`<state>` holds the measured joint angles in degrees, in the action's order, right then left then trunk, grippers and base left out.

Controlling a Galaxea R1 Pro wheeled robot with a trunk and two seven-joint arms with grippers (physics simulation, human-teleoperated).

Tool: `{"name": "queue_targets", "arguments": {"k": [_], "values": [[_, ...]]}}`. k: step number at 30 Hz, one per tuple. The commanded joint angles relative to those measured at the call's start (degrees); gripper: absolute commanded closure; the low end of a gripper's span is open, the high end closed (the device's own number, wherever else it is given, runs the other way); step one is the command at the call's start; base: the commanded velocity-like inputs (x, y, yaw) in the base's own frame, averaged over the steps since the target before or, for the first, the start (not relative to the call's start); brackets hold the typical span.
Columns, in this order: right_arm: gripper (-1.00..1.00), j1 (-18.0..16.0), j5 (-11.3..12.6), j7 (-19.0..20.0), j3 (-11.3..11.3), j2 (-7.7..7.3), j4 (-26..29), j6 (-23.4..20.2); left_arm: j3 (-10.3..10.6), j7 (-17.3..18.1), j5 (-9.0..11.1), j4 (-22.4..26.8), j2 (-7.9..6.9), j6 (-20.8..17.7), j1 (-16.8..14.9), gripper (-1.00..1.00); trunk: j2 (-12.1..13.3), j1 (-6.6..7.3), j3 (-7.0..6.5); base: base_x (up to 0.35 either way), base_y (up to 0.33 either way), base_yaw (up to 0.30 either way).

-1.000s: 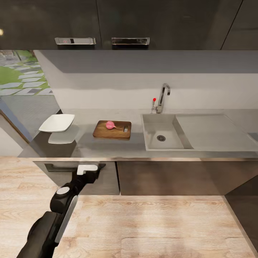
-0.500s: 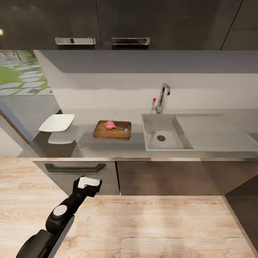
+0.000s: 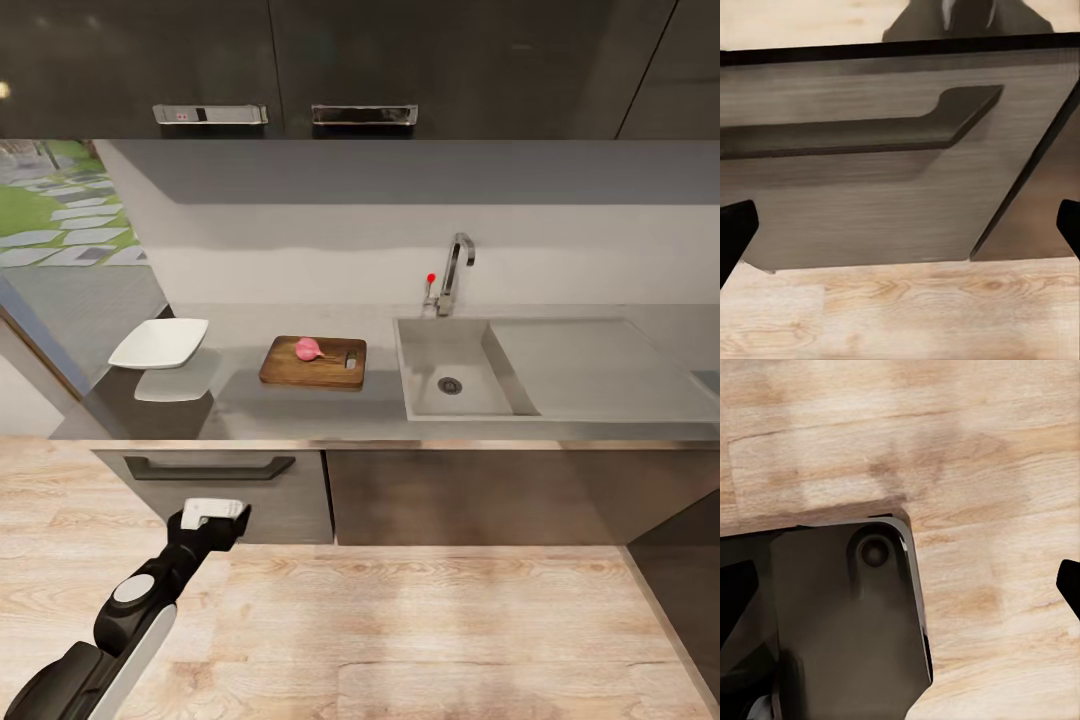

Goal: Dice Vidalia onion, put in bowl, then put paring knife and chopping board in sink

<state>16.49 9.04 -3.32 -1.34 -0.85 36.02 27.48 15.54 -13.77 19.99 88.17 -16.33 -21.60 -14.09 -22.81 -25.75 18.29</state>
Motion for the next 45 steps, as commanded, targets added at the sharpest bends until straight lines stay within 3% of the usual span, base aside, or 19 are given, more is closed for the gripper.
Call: {"name": "queue_targets", "arguments": {"k": [1,10,14,15,16,17,19,22,27,28,37,43,45], "values": [[-1.00,0.0,0.4,-0.1,-0.1,-0.02,0.1,0.1,0.2,-0.8,0.6,0.1,-0.07,-0.2,-0.1,-1.00,-0.1,-0.04,0.09,0.000,0.000,0.000],[-1.00,0.0,0.4,-0.1,-0.1,-0.02,0.1,0.1,0.2,-1.5,0.7,-0.7,-0.26,1.6,-0.1,-1.00,-0.1,-0.04,0.09,0.000,0.000,0.000],[-1.00,0.0,0.4,-0.1,-0.1,-0.02,0.1,0.1,0.2,-1.6,1.4,-1.6,-2.83,6.6,0.1,-1.00,-0.1,-0.04,0.09,0.000,0.000,0.000],[-1.00,0.0,0.4,-0.1,-0.1,-0.02,0.1,0.1,0.3,-1.6,2.6,-1.9,-4.02,8.2,0.4,-1.00,-0.1,-0.04,0.09,0.000,0.000,0.000],[-1.00,0.0,0.4,-0.1,-0.1,-0.02,0.2,0.1,0.3,-1.7,5.8,-2.1,-5.81,10.3,0.9,-1.00,-0.1,-0.04,0.09,0.000,0.000,0.000],[-1.00,0.0,0.4,-0.1,-0.1,-0.02,0.2,0.1,0.4,-1.7,7.2,-2.2,-6.43,10.8,1.0,-1.00,-0.1,-0.04,0.09,0.000,0.000,0.000],[-1.00,0.0,0.4,-0.1,-0.1,0.02,0.3,0.1,0.6,-1.7,12.8,-3.2,-8.69,12.1,1.4,-1.00,-0.1,-0.04,0.09,0.000,0.000,0.000],[-1.00,0.0,0.4,-0.1,-0.1,0.09,0.3,0.1,0.8,-1.7,17.9,-5.5,-10.18,12.5,1.6,-1.00,-0.1,-0.04,0.09,0.000,0.000,0.000],[-1.00,0.0,0.4,-0.2,-0.1,0.21,0.6,0.1,0.9,-1.6,20.3,-10.2,-10.77,13.0,1.7,-1.00,-0.1,-0.04,0.09,0.000,0.000,0.000],[-1.00,0.0,0.4,-0.4,-0.1,0.23,0.7,0.1,0.9,-1.5,20.6,-14.3,-10.71,13.2,1.7,-1.00,-0.1,-0.04,0.09,0.000,0.000,0.000],[-1.00,0.0,0.4,-0.4,-0.1,0.04,2.7,0.2,1.3,-1.1,20.7,-23.6,-8.06,13.4,1.7,-1.00,-0.1,-0.04,0.09,0.000,0.000,0.000],[-1.00,0.0,0.3,-0.4,-0.1,-0.06,4.8,0.5,2.6,-0.7,20.7,-38.2,-2.37,14.9,1.7,-1.00,-0.1,-0.04,0.09,0.000,0.000,0.000],[-1.00,0.0,0.3,-0.4,-0.1,-0.08,5.0,0.6,2.6,-0.7,20.7,-41.1,-1.33,16.0,1.7,-1.00,-0.1,-0.04,0.09,0.000,0.000,0.000]]}}
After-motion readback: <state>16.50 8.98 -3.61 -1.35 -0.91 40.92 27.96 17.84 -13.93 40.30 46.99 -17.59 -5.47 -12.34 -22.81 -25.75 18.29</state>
